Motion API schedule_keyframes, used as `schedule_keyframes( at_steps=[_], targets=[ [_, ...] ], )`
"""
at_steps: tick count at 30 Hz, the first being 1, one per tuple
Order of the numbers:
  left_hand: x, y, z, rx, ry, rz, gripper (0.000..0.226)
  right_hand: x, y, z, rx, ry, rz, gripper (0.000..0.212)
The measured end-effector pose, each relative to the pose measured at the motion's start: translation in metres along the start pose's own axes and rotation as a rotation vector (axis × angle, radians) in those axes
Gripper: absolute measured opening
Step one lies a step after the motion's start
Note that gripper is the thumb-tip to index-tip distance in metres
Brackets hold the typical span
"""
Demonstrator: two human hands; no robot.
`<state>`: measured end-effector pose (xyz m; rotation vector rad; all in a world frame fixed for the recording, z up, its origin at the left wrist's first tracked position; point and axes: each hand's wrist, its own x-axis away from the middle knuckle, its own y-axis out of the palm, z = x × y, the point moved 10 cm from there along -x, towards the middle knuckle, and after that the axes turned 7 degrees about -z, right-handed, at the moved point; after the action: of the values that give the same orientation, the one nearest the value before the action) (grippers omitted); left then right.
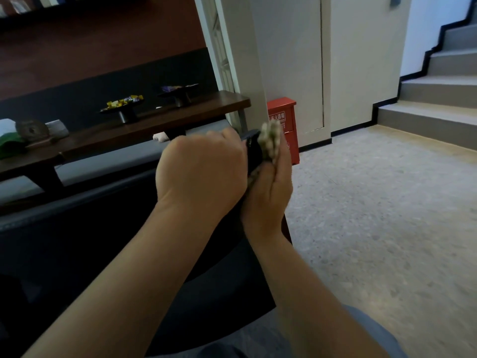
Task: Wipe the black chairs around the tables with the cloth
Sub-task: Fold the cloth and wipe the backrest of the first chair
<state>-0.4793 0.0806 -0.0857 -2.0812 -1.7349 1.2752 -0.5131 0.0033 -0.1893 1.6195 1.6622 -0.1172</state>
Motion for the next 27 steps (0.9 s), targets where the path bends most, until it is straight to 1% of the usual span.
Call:
schedule_keyframes(
  at_steps=[3, 5, 6, 7, 9, 10, 14, 15, 16, 18, 20, 22, 25, 27],
  targets=[
    [0.002, 0.000, 0.000, 0.015, 0.016, -0.041, 0.037, -0.016, 0.017, -0.030, 0.126, -0.171, -0.069, 0.040],
    [0.004, 0.005, -0.008, 0.099, -0.004, -0.078, 0.033, -0.011, 0.021, -0.032, 0.224, -0.267, -0.123, 0.036],
    [0.007, 0.010, -0.019, 0.161, -0.040, -0.108, 0.036, -0.006, 0.020, -0.028, 0.249, -0.294, -0.151, 0.038],
    [0.011, 0.014, -0.032, 0.213, -0.088, -0.121, 0.044, -0.001, 0.018, -0.022, 0.256, -0.299, -0.172, 0.042],
    [0.024, 0.015, -0.057, 0.258, -0.144, -0.097, 0.061, 0.009, 0.012, -0.004, 0.265, -0.255, -0.176, 0.047],
    [0.029, 0.015, -0.064, 0.272, -0.147, -0.079, 0.064, 0.016, 0.008, 0.007, 0.273, -0.204, -0.172, 0.050],
    [0.040, 0.010, -0.064, 0.304, -0.095, 0.013, 0.062, 0.039, -0.007, 0.046, 0.250, 0.039, -0.177, 0.051],
    [0.040, 0.009, -0.063, 0.303, -0.093, 0.028, 0.060, 0.038, -0.009, 0.047, 0.218, 0.075, -0.171, 0.050],
    [0.040, 0.010, -0.062, 0.306, -0.093, 0.041, 0.060, 0.033, -0.010, 0.041, 0.193, 0.073, -0.160, 0.049],
    [0.041, 0.014, -0.063, 0.322, -0.096, 0.048, 0.063, 0.020, -0.002, 0.007, 0.181, -0.053, -0.137, 0.046],
    [0.042, 0.015, -0.064, 0.315, -0.111, 0.062, 0.063, 0.011, 0.019, -0.032, 0.197, -0.226, -0.164, 0.046],
    [0.044, 0.009, -0.065, 0.288, -0.119, 0.093, 0.059, 0.009, 0.034, -0.051, 0.239, -0.319, -0.171, 0.046],
    [0.046, 0.006, -0.064, 0.296, -0.113, 0.086, 0.054, 0.019, 0.032, -0.043, 0.295, -0.353, -0.164, 0.049],
    [0.046, 0.006, -0.065, 0.308, -0.114, 0.088, 0.053, 0.037, 0.020, -0.015, 0.330, -0.278, -0.154, 0.044]
  ],
)
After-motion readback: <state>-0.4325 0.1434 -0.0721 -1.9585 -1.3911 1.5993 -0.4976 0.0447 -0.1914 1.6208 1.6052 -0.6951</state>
